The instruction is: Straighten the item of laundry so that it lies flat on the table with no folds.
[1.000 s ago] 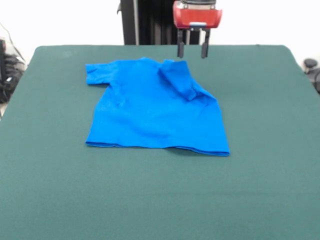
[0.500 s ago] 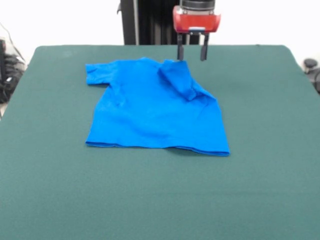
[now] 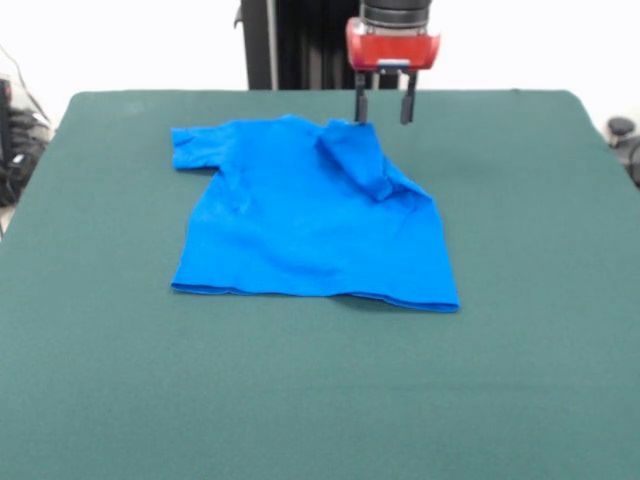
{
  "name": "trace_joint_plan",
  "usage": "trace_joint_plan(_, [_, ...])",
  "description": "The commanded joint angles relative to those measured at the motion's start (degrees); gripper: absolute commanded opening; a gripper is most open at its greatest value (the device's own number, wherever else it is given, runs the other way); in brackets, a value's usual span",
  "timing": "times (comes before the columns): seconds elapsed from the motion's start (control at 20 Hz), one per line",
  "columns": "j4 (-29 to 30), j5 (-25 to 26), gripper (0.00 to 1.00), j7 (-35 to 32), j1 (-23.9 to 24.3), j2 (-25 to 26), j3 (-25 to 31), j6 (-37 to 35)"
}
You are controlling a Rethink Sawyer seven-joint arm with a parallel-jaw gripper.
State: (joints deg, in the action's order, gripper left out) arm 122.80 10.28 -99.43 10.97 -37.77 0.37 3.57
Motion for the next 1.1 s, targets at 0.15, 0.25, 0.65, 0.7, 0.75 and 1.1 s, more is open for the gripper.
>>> trace_joint_plan(0.15, [-5.69, -3.10, 1.00, -10.57, -2.11, 6.02, 2.07, 2.58])
trace_joint_plan(0.25, [-5.79, -2.93, 1.00, -10.60, -1.96, 6.45, 2.12, 2.98])
trace_joint_plan(0.65, [-6.12, -2.47, 1.00, -10.10, -1.48, 5.94, 2.01, 2.32])
trace_joint_plan(0.7, [-5.86, -2.27, 1.00, -9.80, -1.26, 5.21, 1.90, 1.62])
trace_joint_plan(0.75, [-5.58, -2.06, 1.00, -9.28, -0.89, 4.03, 1.89, 0.26])
trace_joint_plan(1.1, [-5.57, -1.25, 1.00, -6.97, 1.46, 0.63, 2.90, -4.44])
